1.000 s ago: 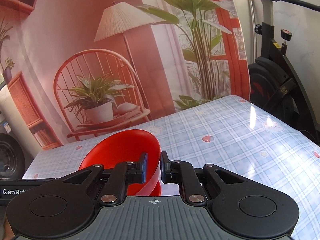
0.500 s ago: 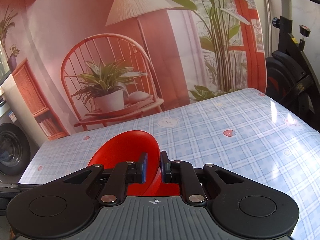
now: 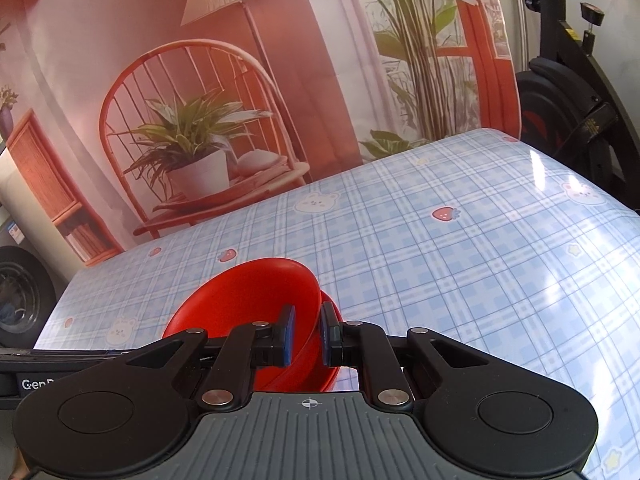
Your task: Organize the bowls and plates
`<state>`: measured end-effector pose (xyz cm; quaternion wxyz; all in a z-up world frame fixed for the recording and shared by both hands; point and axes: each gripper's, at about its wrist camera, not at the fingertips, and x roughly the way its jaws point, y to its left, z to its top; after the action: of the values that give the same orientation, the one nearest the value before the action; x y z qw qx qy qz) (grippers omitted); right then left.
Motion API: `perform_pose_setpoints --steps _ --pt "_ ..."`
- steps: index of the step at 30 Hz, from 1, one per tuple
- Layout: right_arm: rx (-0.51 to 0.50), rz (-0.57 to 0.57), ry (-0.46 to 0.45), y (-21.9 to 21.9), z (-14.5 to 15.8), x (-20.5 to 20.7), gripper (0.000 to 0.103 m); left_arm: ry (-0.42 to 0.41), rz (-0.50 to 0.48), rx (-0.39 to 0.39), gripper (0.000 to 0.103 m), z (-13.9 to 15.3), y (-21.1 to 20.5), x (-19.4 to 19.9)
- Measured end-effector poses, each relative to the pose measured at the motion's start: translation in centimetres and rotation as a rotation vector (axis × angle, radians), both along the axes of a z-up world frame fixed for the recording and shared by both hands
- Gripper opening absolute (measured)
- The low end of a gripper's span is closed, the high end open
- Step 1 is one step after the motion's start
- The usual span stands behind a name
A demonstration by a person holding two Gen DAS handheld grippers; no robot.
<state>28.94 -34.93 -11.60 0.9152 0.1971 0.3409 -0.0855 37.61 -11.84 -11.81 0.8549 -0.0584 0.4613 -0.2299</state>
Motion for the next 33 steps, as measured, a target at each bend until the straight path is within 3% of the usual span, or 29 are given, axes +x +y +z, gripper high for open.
perform_pose_setpoints --steps 17,20,22,33 --pt "-0.001 -0.010 0.014 -0.1 -0.5 -0.2 0.015 0.018 0.026 0.039 0.023 -0.5 -0.2 0.5" --pt "-0.004 -0.017 0.015 -0.3 -0.4 -0.4 0.018 0.015 0.040 0.034 0.027 -0.3 0.0 0.6" --pt "-0.004 -0.021 0.015 -0.4 -0.4 -0.5 0.018 0.012 0.051 0.029 0.035 -0.2 0.3 0.7" --pt "0.003 -0.026 0.030 -0.5 -1.0 -0.4 0.019 0.049 0.054 0.009 0.035 -1.2 -0.2 1.4"
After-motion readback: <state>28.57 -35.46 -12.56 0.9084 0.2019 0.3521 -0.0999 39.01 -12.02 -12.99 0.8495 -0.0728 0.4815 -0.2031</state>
